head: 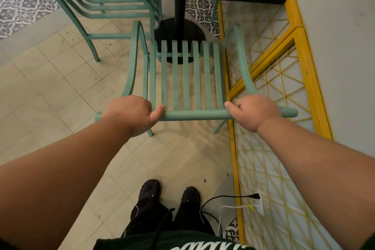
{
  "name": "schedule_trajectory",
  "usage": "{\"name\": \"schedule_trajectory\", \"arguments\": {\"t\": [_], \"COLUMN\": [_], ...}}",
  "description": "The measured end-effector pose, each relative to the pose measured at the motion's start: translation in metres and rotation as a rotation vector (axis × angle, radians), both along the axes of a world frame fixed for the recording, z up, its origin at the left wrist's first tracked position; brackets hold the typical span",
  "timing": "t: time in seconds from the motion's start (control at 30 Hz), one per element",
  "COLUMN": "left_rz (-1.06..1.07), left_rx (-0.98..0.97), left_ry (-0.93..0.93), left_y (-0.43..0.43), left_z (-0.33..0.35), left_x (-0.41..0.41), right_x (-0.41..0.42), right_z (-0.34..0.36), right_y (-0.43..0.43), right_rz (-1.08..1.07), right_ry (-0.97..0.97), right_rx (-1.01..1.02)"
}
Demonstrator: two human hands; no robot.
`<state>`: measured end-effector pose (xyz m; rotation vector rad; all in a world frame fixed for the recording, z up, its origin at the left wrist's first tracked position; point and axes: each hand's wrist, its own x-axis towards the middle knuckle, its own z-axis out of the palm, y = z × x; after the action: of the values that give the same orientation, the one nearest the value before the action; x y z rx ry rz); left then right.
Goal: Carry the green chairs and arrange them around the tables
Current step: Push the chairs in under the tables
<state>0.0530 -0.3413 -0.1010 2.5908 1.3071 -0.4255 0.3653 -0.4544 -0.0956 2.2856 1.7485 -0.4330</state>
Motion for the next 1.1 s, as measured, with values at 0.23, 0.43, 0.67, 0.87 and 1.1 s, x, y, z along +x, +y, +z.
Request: {"name": "schedule_trajectory", "arguments": {"t": [0.23, 0.43, 0.67, 0.87, 1.1], "left_rz": [-0.013, -0.009, -0.030, -0.020, -0.002], "left_rx": [0.025, 0.042, 0.060, 0.083, 0.048], "left_ry": [-0.013, -0.034, -0.003, 0.008, -0.012], "left_y": [0.030, 0.056, 0.079, 0.088, 0.090], "left_z": [-0.002, 0.000, 0.001, -0.002, -0.001], "left_x": [0.012, 0.029, 0.047, 0.051, 0.049], "right_x": [0.011, 0.025, 0.041, 0.051, 0.050], "right_z": [-0.002, 0.001, -0.004, -0.007, -0.003], "right_y": [0.025, 0.051, 0.074, 0.087, 0.089], "right_rz": [0.010, 0.008, 0.011, 0.049, 0.045], "right_ry": [0.004, -0.024, -0.036, -0.077, -0.044], "right_rx": [0.015, 0.028, 0.072, 0.094, 0.059]}}
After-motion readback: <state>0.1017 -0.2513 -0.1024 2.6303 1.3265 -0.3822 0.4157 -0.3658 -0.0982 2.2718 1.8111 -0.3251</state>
